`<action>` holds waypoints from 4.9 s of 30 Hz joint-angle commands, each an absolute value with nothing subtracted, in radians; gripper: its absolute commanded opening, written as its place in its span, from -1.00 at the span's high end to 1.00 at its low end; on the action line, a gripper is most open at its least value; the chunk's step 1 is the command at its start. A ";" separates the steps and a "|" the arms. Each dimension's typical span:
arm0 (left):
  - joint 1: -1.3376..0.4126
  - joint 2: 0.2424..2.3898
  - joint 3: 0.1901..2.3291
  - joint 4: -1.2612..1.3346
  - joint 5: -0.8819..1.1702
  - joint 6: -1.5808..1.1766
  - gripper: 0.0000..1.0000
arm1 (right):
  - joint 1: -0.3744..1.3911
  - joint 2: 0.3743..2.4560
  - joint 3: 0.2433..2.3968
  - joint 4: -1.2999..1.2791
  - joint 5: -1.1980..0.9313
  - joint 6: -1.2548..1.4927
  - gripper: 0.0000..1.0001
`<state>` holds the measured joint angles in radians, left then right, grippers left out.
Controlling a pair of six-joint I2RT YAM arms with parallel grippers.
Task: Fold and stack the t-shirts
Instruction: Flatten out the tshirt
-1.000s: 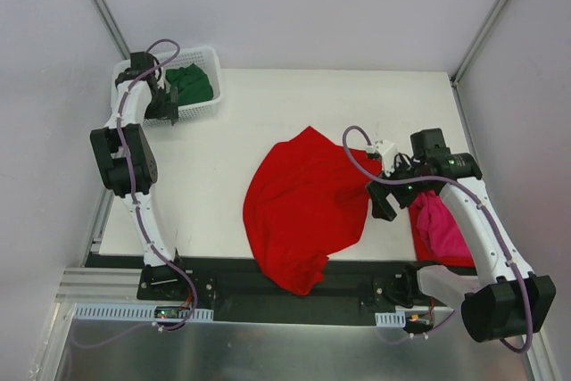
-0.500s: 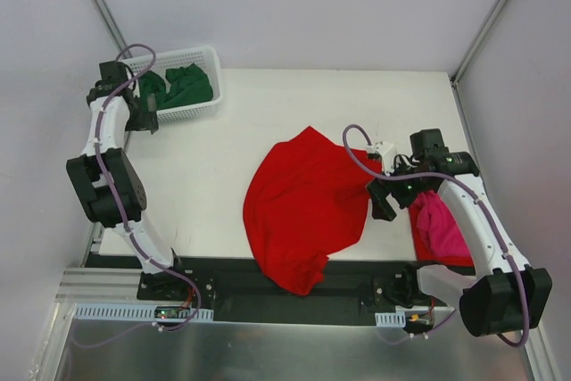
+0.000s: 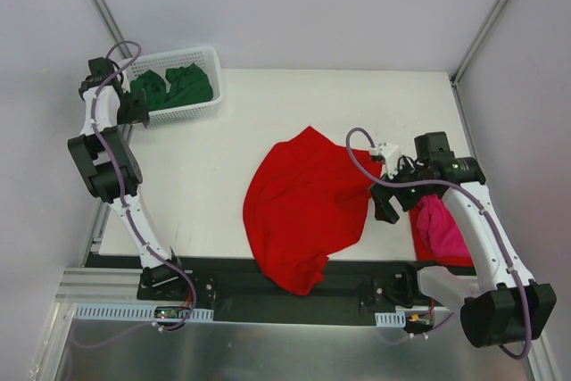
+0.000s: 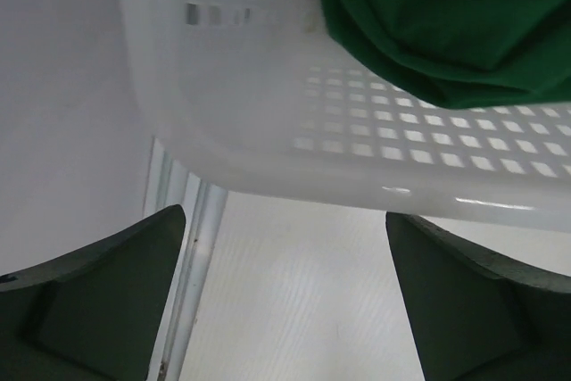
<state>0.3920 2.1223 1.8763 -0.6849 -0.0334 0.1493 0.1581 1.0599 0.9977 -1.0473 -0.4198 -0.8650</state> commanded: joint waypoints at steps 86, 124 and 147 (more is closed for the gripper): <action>0.130 1.601 1.474 -0.675 0.160 0.055 -0.93 | 0.135 0.994 0.991 -0.953 -0.338 -0.753 -1.00; -0.281 1.569 1.147 -0.670 0.342 0.252 -0.91 | 0.235 1.586 1.072 -0.589 -0.270 -0.782 -0.53; -0.281 1.574 1.167 -0.670 0.307 0.268 -0.92 | 0.236 1.390 1.255 -0.720 -0.335 -0.884 0.99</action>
